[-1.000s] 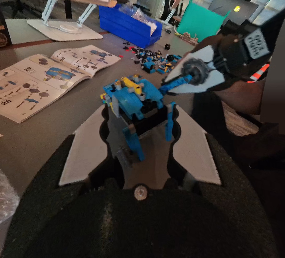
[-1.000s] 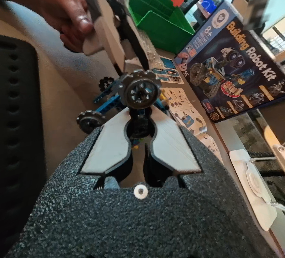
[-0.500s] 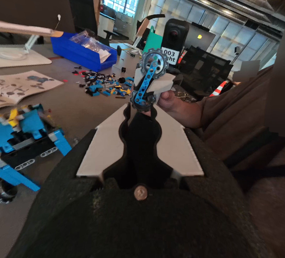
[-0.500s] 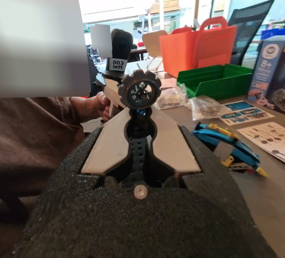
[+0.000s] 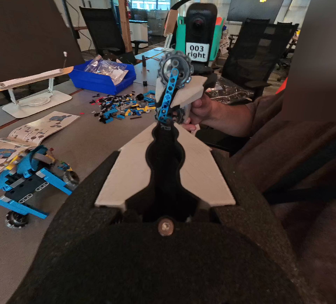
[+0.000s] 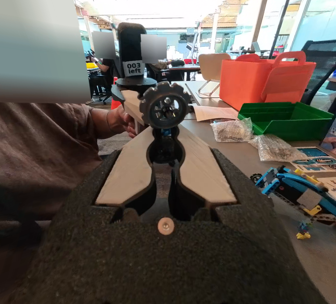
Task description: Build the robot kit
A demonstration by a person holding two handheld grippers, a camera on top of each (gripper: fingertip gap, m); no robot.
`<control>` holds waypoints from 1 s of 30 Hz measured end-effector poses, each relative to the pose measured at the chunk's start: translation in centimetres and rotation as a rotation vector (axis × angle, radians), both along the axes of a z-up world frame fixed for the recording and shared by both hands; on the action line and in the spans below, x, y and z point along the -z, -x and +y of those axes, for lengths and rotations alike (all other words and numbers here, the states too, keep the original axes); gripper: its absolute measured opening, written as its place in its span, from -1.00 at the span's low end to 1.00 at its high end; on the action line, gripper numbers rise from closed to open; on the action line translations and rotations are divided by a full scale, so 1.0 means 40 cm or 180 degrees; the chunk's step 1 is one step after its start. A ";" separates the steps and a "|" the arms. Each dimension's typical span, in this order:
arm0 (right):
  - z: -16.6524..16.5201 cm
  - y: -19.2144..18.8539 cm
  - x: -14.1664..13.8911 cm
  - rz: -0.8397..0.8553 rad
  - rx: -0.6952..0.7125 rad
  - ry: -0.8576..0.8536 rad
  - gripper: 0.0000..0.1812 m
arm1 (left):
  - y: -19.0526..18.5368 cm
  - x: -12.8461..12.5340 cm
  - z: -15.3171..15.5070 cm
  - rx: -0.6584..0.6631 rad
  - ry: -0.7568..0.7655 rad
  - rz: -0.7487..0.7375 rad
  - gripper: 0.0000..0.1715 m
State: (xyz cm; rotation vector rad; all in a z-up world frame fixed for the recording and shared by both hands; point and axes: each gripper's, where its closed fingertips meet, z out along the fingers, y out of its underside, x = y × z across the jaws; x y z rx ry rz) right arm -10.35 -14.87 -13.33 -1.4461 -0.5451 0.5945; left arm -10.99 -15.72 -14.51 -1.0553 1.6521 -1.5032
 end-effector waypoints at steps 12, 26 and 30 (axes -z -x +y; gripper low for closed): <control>-0.079 0.067 -0.009 -0.0599 0.0113 -0.0413 -0.88 | 0.058 0.004 -0.082 0.0158 0.0177 0.0114 -0.97; -0.063 0.060 0.056 -0.1454 0.0491 -0.0915 -0.88 | 0.037 0.065 -0.055 0.0120 0.0237 0.0069 -0.70; -0.058 0.063 0.072 -0.2186 0.0588 -0.1090 -0.88 | 0.019 0.099 -0.038 0.0144 0.0156 0.0129 -0.59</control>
